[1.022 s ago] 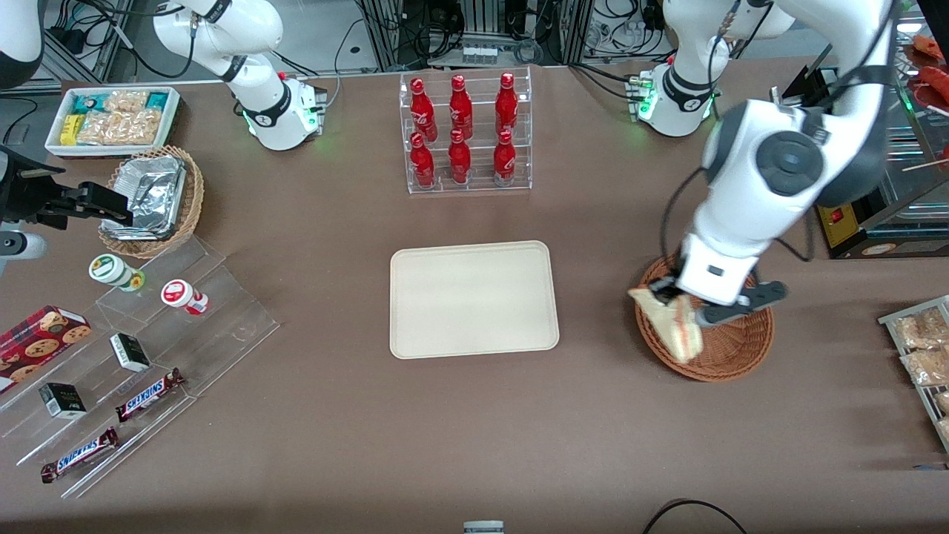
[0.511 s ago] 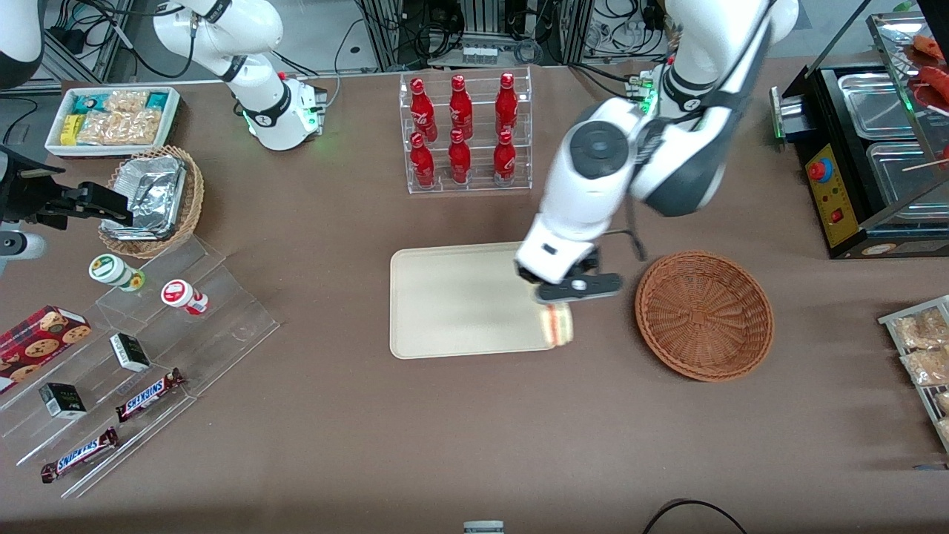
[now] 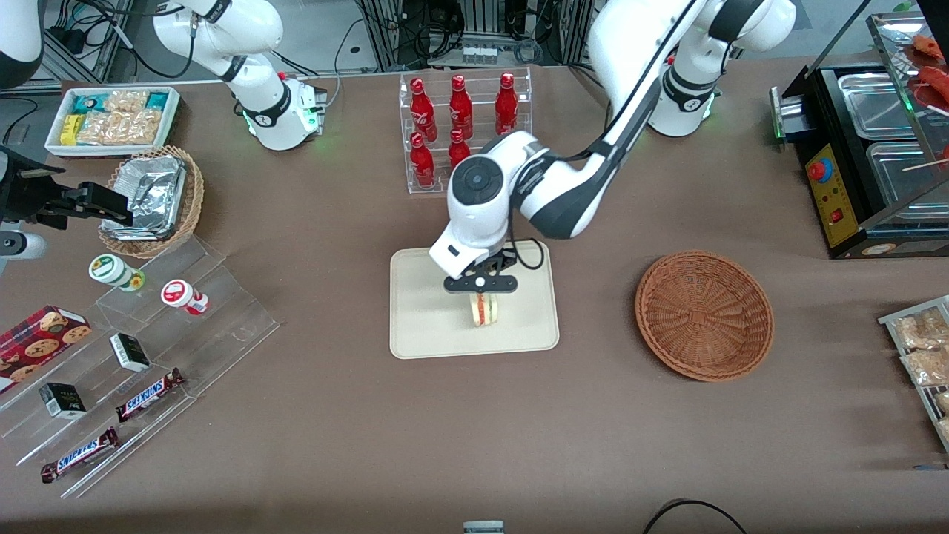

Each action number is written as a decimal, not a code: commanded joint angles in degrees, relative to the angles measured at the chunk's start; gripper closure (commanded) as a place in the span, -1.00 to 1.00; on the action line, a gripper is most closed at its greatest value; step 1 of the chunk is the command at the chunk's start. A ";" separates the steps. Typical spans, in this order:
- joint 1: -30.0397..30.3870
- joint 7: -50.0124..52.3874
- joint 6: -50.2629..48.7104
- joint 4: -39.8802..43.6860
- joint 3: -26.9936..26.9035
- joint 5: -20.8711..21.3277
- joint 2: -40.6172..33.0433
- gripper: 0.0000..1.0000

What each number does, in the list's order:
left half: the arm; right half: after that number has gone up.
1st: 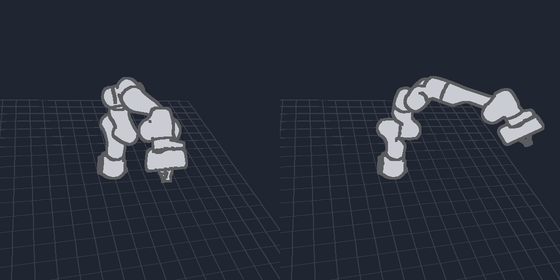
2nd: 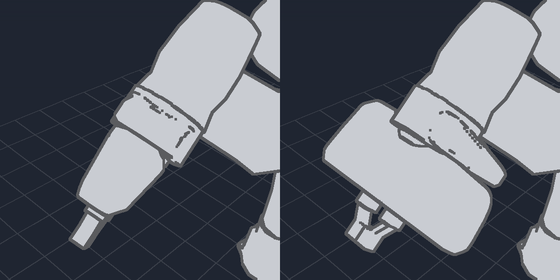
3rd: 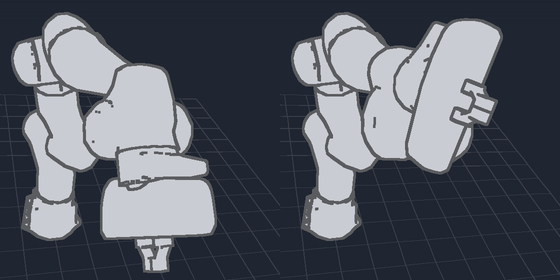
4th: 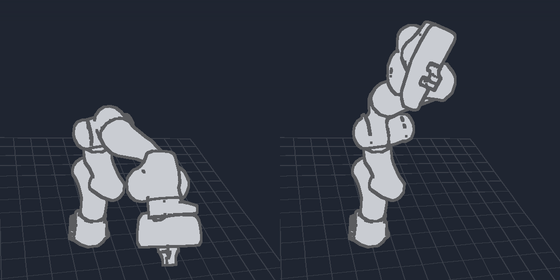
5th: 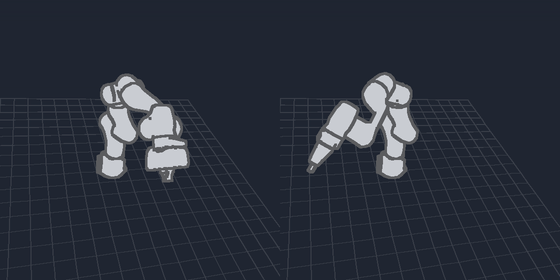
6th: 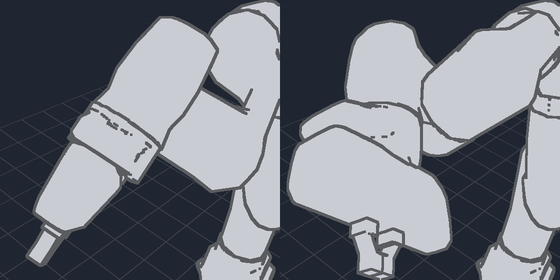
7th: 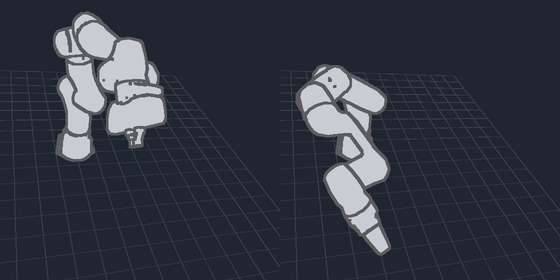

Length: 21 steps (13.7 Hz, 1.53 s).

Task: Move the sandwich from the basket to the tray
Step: 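Carry the sandwich over the cream tray and lower it onto the tray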

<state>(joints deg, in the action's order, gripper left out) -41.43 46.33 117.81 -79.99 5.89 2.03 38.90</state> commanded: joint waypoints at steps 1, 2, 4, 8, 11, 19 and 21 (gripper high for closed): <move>-1.89 0.52 0.93 3.00 -0.88 0.69 4.16 1.00; -2.24 0.52 1.01 3.00 -0.88 0.69 4.60 1.00; -2.42 0.35 2.32 3.26 -0.88 0.69 6.53 1.00; -3.65 0.61 4.09 3.09 -0.88 2.27 8.29 0.33; -4.27 0.61 4.09 3.18 -0.96 3.76 8.65 -1.00; -3.66 2.45 0.77 3.18 -1.93 4.30 1.63 -1.00; -3.74 5.86 -2.75 2.92 -4.12 4.29 -3.02 -1.00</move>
<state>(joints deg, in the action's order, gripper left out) -44.63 48.72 118.46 -75.64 3.79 5.44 41.35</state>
